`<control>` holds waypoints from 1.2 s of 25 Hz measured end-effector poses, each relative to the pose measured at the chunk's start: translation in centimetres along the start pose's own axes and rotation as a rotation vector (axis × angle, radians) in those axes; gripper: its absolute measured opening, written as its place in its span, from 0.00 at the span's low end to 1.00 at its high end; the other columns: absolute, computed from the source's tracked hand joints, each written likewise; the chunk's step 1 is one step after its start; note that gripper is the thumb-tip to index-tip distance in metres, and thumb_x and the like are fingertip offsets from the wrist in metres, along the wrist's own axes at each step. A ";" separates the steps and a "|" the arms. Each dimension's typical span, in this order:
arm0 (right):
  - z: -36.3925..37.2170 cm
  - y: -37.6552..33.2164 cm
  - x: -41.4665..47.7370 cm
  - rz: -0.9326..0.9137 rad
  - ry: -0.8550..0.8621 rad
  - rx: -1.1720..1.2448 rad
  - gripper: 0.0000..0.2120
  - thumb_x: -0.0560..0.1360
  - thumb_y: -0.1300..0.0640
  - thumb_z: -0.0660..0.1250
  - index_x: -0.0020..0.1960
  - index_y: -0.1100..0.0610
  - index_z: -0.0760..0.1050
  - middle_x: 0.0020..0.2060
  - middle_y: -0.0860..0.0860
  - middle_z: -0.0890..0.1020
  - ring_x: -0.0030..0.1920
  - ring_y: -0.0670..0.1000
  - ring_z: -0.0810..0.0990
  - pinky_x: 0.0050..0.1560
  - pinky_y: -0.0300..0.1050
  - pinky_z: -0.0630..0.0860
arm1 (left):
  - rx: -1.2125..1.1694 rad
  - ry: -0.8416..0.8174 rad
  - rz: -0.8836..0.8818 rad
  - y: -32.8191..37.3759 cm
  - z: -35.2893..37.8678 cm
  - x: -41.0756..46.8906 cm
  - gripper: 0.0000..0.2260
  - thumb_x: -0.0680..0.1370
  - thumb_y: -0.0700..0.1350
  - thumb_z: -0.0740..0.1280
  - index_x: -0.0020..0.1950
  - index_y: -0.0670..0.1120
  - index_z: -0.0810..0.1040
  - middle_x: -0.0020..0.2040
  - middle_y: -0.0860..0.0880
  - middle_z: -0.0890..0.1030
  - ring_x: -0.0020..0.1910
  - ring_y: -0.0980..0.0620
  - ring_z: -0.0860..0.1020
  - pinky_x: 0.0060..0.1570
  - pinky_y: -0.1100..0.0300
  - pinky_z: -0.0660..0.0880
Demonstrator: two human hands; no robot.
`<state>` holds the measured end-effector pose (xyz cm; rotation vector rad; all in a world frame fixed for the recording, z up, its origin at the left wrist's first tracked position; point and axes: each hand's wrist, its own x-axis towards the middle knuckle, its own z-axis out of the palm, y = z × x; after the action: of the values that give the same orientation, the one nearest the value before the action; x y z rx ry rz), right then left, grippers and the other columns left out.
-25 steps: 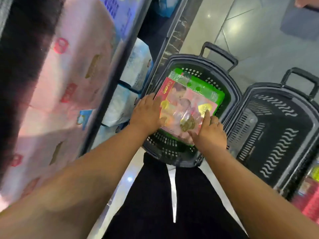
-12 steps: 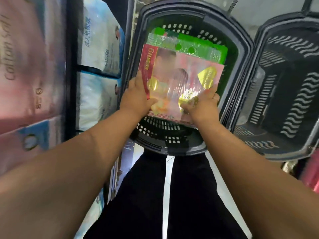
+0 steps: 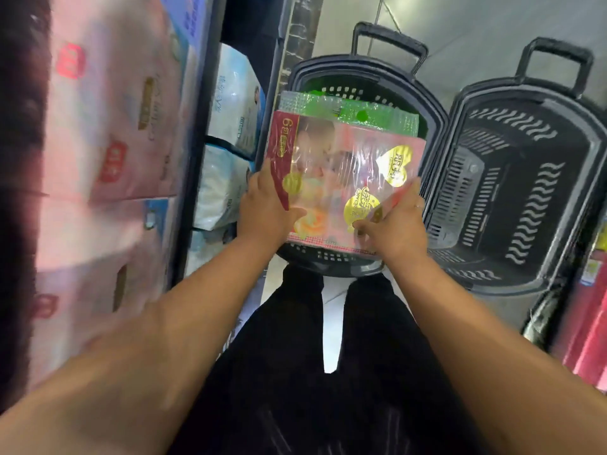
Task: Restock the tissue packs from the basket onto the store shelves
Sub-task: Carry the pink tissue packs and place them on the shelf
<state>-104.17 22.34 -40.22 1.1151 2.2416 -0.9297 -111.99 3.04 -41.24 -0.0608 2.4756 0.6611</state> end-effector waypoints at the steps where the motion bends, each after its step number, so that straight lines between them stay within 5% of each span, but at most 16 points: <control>1: -1.1 -0.5 -1.3 -0.013 -0.011 0.007 0.57 0.69 0.55 0.77 0.78 0.58 0.35 0.71 0.61 0.66 0.65 0.63 0.73 0.59 0.54 0.71 | -0.012 0.025 -0.008 0.5 -1.1 -1.8 0.48 0.67 0.51 0.78 0.78 0.47 0.51 0.72 0.44 0.65 0.69 0.42 0.67 0.68 0.47 0.65; 5: -5.5 -1.6 -5.6 -0.097 -0.058 0.085 0.52 0.64 0.52 0.80 0.76 0.57 0.50 0.65 0.58 0.69 0.64 0.61 0.73 0.62 0.59 0.72 | -0.065 0.164 -0.100 2.4 -5.0 -8.5 0.52 0.65 0.53 0.79 0.79 0.46 0.49 0.73 0.43 0.64 0.70 0.41 0.65 0.69 0.45 0.63; 8: -9.2 -1.6 -7.8 -0.246 -0.107 0.076 0.43 0.61 0.53 0.82 0.66 0.58 0.61 0.55 0.54 0.71 0.57 0.58 0.74 0.58 0.51 0.72 | -0.103 0.245 -0.177 4.2 -6.7 -13.3 0.52 0.62 0.54 0.80 0.77 0.45 0.54 0.69 0.41 0.67 0.67 0.39 0.67 0.67 0.46 0.65; 15: -17.9 -3.8 -14.2 -0.763 -0.196 -0.116 0.45 0.62 0.52 0.81 0.70 0.55 0.58 0.62 0.50 0.71 0.61 0.54 0.74 0.53 0.41 0.67 | -0.364 0.571 -0.272 7.9 -9.0 -26.0 0.40 0.54 0.57 0.79 0.64 0.51 0.71 0.55 0.52 0.75 0.58 0.47 0.74 0.59 0.47 0.73; 18: -19.9 -4.8 -17.8 -0.922 -0.231 -0.085 0.45 0.61 0.54 0.81 0.71 0.54 0.59 0.64 0.51 0.71 0.62 0.54 0.73 0.54 0.41 0.67 | -0.425 0.715 -0.319 9.3 -10.3 -31.3 0.33 0.62 0.46 0.80 0.62 0.47 0.70 0.48 0.55 0.68 0.57 0.49 0.69 0.57 0.56 0.67; 22: -21.2 -7.0 -22.8 -1.097 -0.277 -0.073 0.46 0.60 0.53 0.81 0.70 0.48 0.58 0.65 0.49 0.73 0.62 0.53 0.75 0.54 0.47 0.72 | -0.404 0.944 -0.366 9.4 -12.5 -37.2 0.38 0.60 0.54 0.80 0.65 0.44 0.71 0.56 0.43 0.74 0.56 0.41 0.73 0.56 0.46 0.73; 24: -21.6 -8.3 -25.0 -1.174 -0.290 -0.039 0.46 0.59 0.51 0.81 0.69 0.45 0.59 0.64 0.48 0.74 0.63 0.53 0.75 0.57 0.54 0.75 | -0.429 1.008 -0.374 9.8 -13.7 -39.6 0.40 0.62 0.49 0.80 0.69 0.43 0.68 0.59 0.41 0.72 0.59 0.41 0.70 0.60 0.46 0.71; 30: -22.4 -11.3 -33.2 -1.354 -0.306 -0.026 0.50 0.61 0.52 0.82 0.73 0.47 0.55 0.66 0.50 0.73 0.64 0.54 0.74 0.58 0.56 0.75 | -0.448 1.228 -0.387 9.3 -17.2 -48.4 0.40 0.63 0.49 0.80 0.70 0.47 0.65 0.55 0.52 0.65 0.60 0.44 0.68 0.62 0.49 0.67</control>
<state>-97.17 17.17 0.48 -0.7379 2.5362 -1.3484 -82.11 -1.73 1.31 -1.4587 3.1477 1.2181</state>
